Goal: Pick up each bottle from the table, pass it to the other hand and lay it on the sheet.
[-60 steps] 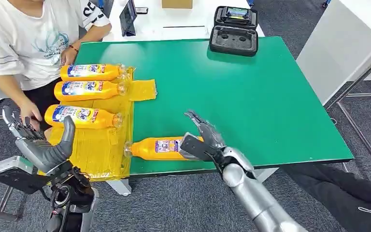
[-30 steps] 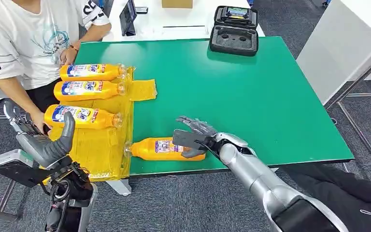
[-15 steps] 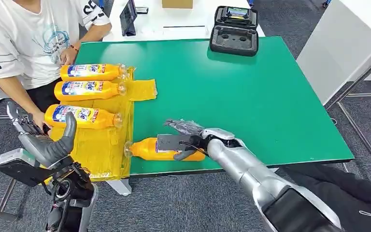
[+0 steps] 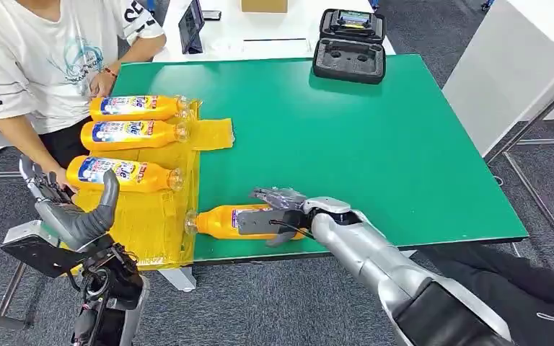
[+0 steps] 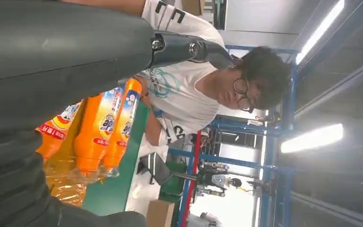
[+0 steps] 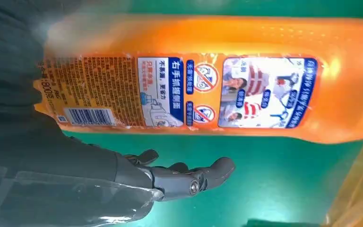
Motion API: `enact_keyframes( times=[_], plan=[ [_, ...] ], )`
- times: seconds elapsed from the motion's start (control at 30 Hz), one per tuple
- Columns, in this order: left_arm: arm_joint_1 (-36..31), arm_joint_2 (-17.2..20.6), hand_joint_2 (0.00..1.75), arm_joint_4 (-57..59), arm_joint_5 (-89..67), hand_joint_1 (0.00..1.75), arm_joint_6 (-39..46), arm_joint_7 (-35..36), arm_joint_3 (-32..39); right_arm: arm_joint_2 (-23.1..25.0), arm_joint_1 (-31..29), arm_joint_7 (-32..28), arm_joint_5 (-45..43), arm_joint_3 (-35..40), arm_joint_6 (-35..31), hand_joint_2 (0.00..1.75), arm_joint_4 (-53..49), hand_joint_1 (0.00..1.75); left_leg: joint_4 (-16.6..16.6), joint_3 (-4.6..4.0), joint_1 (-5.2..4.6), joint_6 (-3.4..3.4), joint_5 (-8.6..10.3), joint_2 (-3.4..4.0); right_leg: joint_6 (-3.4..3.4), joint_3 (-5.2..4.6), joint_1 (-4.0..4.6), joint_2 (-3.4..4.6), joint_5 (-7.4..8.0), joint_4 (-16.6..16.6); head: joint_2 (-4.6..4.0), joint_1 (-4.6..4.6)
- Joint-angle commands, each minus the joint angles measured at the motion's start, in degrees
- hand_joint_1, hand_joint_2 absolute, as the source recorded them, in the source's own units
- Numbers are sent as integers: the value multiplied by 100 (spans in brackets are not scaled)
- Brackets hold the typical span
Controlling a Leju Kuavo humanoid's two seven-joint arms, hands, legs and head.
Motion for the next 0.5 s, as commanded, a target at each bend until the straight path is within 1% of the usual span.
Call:
enact_keyframes(
  times=[0.03, 0.07, 0.1, 0.17, 0.2, 0.27, 0.3, 0.33, 0.4, 0.43, 0.5],
  plan=[
    [-168, 67, 175, 394, 8, 0, 5, 17, -38, -73, -278, 82, 98, 454, 112, 175, 419, 0, -8, 28, -6, -1, -7, -5, 0, 28, -5, -13, -11, -3, 0, 0],
    [-164, 72, 175, 400, -1, 0, 5, 17, -32, -71, -288, 78, 95, 467, 118, 175, 442, 0, -5, 21, -4, -1, -6, -5, 0, 22, -3, -11, -9, -3, 0, 2],
    [-154, 78, 175, 391, 24, 0, 5, 17, -9, -61, -312, 105, 141, 517, 75, 175, 484, 0, -8, 35, -4, -2, -11, -4, 0, 36, -2, -13, -13, -6, 0, 2],
    [-150, 86, 175, 400, 29, 0, 5, 17, -5, -28, -333, 86, 96, 511, 110, 175, 556, 0, -4, 17, -4, -1, -5, -1, 0, 17, -3, -7, -7, -2, 0, 2],
    [-144, 80, 175, 399, 21, 0, 5, 17, 20, -14, -350, 110, 134, 547, 80, 175, 579, 0, -6, 30, -5, -2, -10, 0, 0, 30, -3, -8, -11, -4, 0, 2],
    [-96, 27, 175, 348, 43, 0, 5, 17, 162, 59, -427, 303, 358, 744, -129, 175, 727, 0, -4, 13, -5, -1, -4, 0, 0, 13, -3, -5, -5, -1, 0, 2],
    [-63, 21, 175, 292, 9, 0, 5, 17, 207, 90, -447, 352, 431, 808, -184, 175, 763, 0, -6, 28, -6, -3, -9, 5, -1, 26, -4, -3, -10, -2, 0, 2],
    [-47, 53, 175, 305, 79, 0, 5, 17, 186, 106, -453, 408, 472, 837, -221, 175, 791, 0, -9, 38, -7, -3, -12, 7, -1, 35, -5, -3, -12, -4, 0, 2],
    [-27, 69, 175, 295, 84, 0, 5, 17, 183, 125, -452, 510, 588, 919, -340, 175, 846, 0, -6, 20, -6, -2, -7, 7, -1, 18, -4, 2, -6, -2, 0, 2],
    [-42, 82, 175, 323, 111, 0, 5, 17, 151, 121, -431, 518, 590, 915, -364, 175, 861, 0, -7, 32, -5, -3, -11, 10, -1, 29, -3, 3, -10, -4, 0, 2],
    [-73, 87, 175, 417, 160, 0, 5, 17, 80, 114, -411, 562, 640, 946, -418, 175, 898, 0, -5, 17, -4, -2, -6, 3, -1, 17, -2, -2, -6, -3, 0, 2]
  ],
)
